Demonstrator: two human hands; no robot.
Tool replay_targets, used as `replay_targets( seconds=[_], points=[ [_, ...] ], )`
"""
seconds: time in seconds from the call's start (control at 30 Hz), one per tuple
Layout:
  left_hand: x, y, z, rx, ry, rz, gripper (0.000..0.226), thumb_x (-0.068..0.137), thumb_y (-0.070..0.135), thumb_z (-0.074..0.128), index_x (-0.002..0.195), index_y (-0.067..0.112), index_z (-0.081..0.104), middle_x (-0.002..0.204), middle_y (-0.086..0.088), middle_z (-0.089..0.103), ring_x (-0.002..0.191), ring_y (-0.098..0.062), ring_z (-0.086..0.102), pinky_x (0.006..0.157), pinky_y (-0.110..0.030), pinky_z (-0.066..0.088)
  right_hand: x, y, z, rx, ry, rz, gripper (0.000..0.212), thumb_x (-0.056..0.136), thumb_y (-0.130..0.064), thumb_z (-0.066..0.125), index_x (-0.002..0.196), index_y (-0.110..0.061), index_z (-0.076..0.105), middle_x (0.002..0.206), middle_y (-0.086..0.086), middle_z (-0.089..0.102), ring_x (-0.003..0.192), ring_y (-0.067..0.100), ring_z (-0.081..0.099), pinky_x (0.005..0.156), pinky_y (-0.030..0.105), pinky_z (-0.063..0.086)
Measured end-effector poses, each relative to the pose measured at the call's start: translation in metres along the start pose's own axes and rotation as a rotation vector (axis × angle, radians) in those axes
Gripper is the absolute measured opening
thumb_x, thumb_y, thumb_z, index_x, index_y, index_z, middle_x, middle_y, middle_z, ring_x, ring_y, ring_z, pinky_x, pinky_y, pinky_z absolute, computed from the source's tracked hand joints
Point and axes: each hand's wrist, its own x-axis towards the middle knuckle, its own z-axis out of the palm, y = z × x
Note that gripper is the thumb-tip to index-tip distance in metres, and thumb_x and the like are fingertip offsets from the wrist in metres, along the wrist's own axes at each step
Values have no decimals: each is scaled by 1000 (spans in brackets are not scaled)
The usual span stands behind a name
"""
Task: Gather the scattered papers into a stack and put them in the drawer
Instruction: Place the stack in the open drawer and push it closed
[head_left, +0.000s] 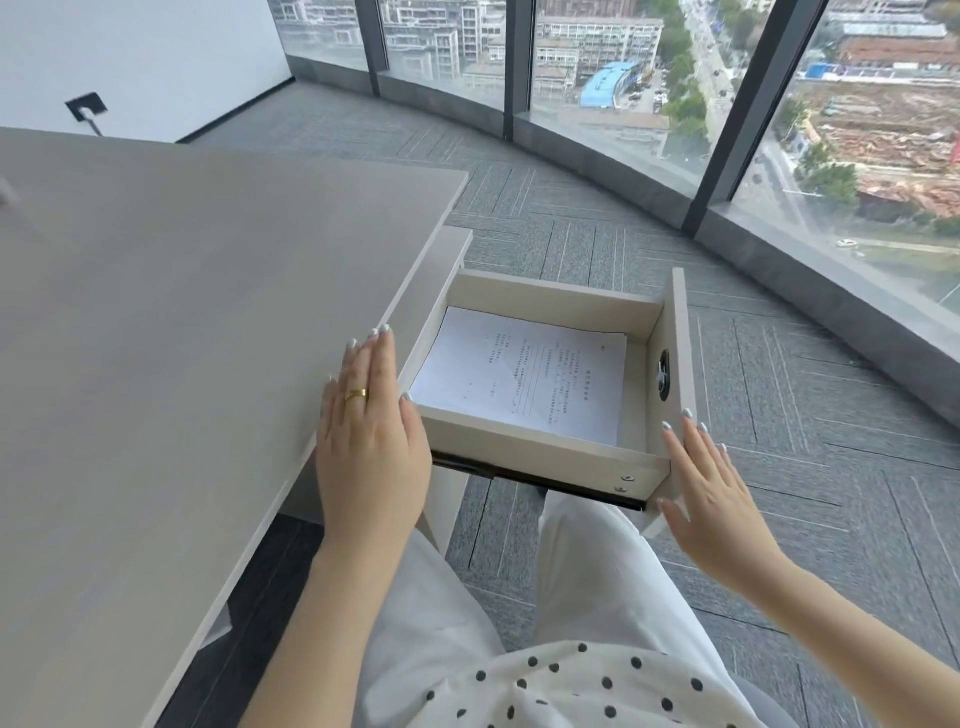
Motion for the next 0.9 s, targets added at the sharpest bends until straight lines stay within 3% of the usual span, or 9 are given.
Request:
replay_targets(
  seconds=[0.2,0.4,0.57,0.67,0.8,0.9],
  points=[
    [0,-20,-21,76,-106,-136,50,91,12,46,139,6,34,145,-15,42,137,-27,32,112,-42,21,12,-27,6,35,-55,-78,80,90,-30,50,149,-22,-3,149,-7,-22,147,27,-10,118,34,-1],
    [-5,-31,-38,165,-162,-202,42,93,17,44,134,11,44,143,-9,46,137,-24,33,111,-48,20,27,-67,9,38,-103,-180,83,87,-40,49,148,-29,-7,159,2,-14,147,32,-10,118,40,9],
    [-5,-27,-36,180,-167,-192,38,89,9,48,126,16,54,136,-11,52,131,-30,40,104,-58,27,45,-104,14,112,-170,-258,84,85,-43,49,146,-38,-8,159,-1,-17,145,33,-14,115,45,19],
    [-5,-29,-31,237,-155,-164,48,80,-4,39,121,11,58,127,-17,59,123,-36,50,94,-62,37,56,-125,15,137,-202,-320,84,84,-44,50,146,-40,-7,158,-2,-20,145,36,-16,115,48,17],
    [-4,-32,-30,276,-172,-131,60,73,5,19,116,9,61,119,-19,64,115,-38,57,86,-64,43,68,-149,15,115,-246,-403,86,84,-47,51,145,-42,-9,151,-10,-33,143,40,-18,113,50,21],
    [-3,-31,-29,279,-203,-121,60,72,6,19,114,8,62,117,-19,65,112,-38,59,83,-64,44,78,-164,17,109,-260,-457,89,83,-49,52,144,-42,-12,147,-13,-37,143,41,-16,112,51,24]
  ],
)
